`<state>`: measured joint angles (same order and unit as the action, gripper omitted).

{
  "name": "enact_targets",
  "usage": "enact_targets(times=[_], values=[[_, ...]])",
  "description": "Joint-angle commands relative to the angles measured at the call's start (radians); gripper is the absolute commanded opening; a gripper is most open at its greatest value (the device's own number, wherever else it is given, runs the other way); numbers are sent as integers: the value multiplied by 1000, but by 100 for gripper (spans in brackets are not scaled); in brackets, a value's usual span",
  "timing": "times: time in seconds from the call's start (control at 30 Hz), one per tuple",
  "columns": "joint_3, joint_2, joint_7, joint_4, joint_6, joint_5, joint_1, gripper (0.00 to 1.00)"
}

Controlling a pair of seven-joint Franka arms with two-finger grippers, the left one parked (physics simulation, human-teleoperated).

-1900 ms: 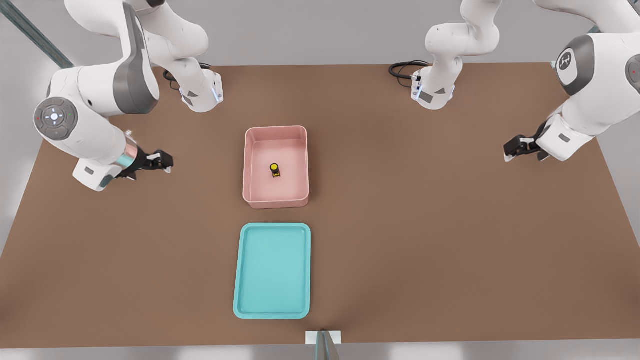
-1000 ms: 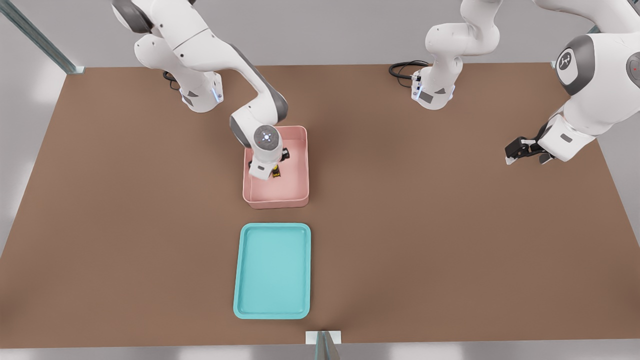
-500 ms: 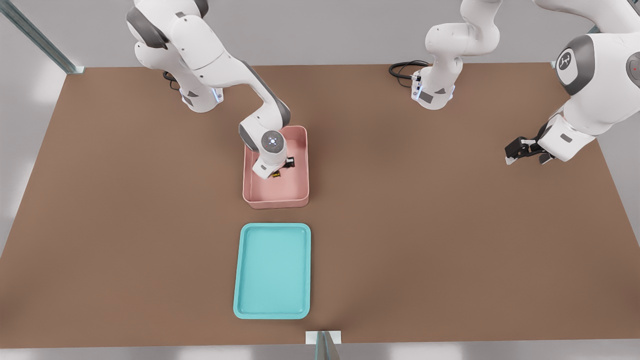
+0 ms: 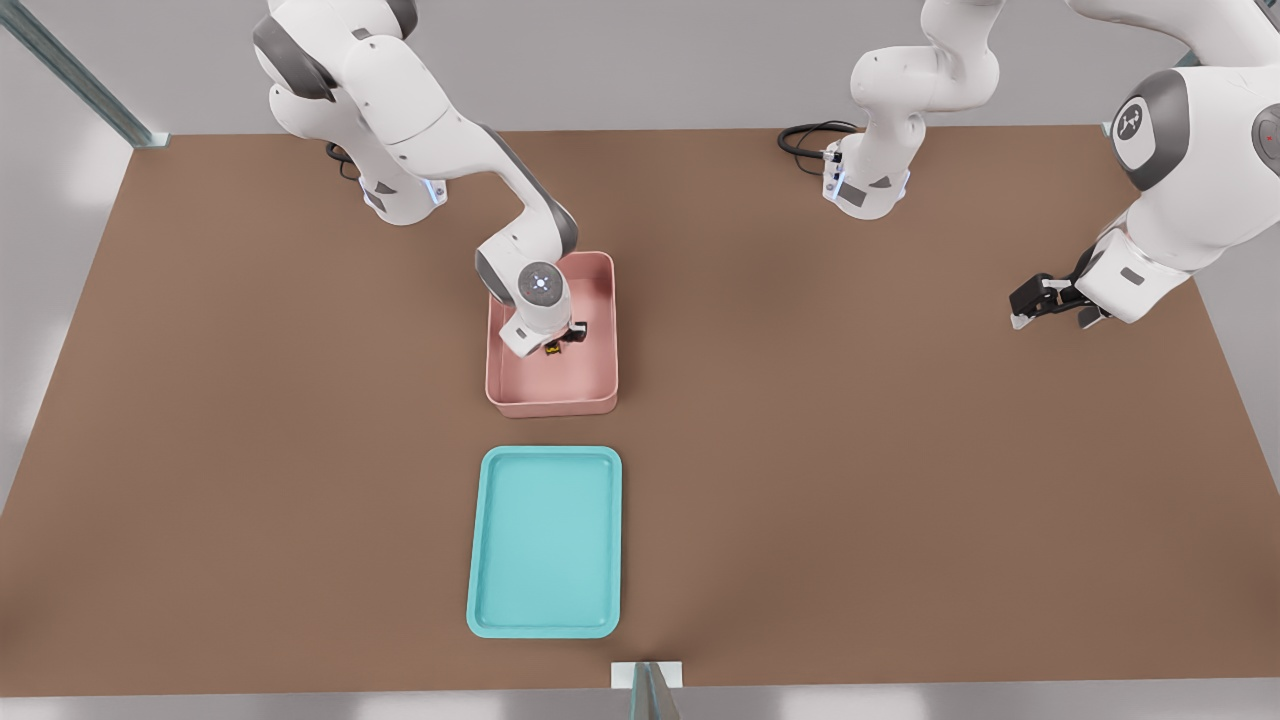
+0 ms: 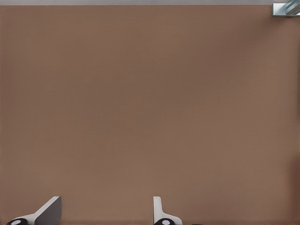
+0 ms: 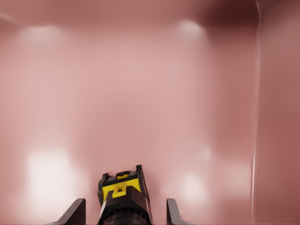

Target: The left arm remains still, and the right arm places the button from the box into the tray

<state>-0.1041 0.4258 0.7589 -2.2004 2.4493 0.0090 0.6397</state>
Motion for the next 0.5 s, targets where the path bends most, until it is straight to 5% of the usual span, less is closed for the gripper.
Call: enact_targets(times=[0.0, 0.47], values=[[0, -1, -35, 1, -21, 2, 0, 66], [1, -8, -127, 4, -21, 2, -8, 49]])
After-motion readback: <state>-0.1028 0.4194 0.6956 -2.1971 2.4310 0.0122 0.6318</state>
